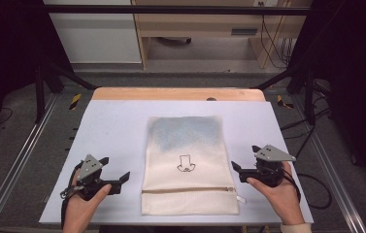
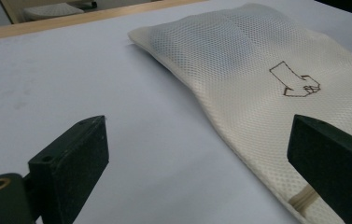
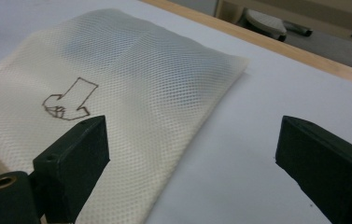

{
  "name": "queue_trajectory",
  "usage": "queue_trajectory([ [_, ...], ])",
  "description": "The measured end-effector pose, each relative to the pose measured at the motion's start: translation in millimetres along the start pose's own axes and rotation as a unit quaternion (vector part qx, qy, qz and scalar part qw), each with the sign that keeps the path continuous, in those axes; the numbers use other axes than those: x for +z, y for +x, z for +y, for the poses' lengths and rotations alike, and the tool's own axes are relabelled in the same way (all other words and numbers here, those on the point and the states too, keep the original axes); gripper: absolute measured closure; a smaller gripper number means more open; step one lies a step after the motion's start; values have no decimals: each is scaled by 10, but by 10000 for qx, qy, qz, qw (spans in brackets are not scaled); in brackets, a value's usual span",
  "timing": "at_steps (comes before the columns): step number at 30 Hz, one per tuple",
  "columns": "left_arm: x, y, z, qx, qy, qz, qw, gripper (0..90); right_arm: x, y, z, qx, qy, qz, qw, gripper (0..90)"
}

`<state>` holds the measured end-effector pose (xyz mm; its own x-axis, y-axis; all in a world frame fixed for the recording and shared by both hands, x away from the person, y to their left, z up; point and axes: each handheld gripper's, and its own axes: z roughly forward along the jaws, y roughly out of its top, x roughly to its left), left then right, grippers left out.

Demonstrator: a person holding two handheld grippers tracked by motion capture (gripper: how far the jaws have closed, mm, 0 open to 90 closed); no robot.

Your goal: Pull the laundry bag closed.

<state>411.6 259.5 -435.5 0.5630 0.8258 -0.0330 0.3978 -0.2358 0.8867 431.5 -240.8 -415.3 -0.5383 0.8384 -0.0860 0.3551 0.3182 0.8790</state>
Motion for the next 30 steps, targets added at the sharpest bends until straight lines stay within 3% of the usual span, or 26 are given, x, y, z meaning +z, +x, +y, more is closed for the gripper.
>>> queue_trajectory([
  [6, -38, 201, -42, 157, -204, 179, 9995, 44, -55, -139, -78, 111, 13, -257, 9996, 56],
  [11, -41, 309, -77, 178, -186, 287, 9993, 43, -98, -239, -144, 207, 5, -397, 9990, 56],
  [17, -13, 482, -135, 154, -182, 542, 9982, 44, -146, -387, -262, 396, 22, -625, 9973, 59],
  [18, -18, 526, -142, 141, -237, 664, 9974, 46, -151, -433, -304, 474, 55, -692, 9965, 63],
  [23, -13, 601, -168, 234, -305, 800, 9961, 46, -149, -492, -385, 509, 123, -764, 9957, 82],
  [30, 59, 729, -230, 261, -380, 838, 9954, 39, -90, -490, -551, 501, -25, -805, 9955, 88],
])
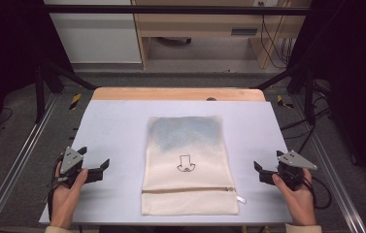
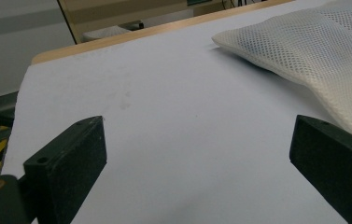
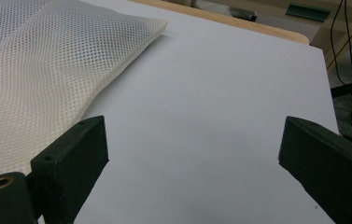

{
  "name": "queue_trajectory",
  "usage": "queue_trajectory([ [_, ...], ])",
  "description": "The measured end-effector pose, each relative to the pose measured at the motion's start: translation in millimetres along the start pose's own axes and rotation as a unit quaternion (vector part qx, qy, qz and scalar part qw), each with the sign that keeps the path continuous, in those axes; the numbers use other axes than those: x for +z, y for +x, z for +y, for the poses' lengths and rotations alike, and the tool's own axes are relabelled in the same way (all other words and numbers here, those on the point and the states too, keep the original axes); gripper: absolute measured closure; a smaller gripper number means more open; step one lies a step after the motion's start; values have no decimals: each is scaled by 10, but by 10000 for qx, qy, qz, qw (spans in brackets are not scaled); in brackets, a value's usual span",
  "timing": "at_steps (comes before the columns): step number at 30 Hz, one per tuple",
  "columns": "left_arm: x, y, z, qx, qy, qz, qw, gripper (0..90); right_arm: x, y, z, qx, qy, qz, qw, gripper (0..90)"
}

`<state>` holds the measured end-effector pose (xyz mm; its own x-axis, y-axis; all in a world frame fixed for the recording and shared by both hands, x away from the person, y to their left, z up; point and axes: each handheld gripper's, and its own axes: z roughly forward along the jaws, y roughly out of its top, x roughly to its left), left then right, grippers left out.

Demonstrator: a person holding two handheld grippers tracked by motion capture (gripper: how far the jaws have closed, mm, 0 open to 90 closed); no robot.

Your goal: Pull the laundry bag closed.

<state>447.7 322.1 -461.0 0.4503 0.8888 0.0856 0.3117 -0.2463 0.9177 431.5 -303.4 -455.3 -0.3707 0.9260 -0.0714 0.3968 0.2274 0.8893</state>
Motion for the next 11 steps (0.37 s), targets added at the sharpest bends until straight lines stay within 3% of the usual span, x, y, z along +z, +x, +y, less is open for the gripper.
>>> queue_trajectory([
  [3, 31, 53, -33, -87, -84, 45, 9999, 39, 28, 4, -63, 33, -68, -8, 10000, 88],
  [11, 138, 84, -92, -79, 111, 44, 9999, 38, 84, 13, -160, 116, -4, 12, 9999, 87],
])
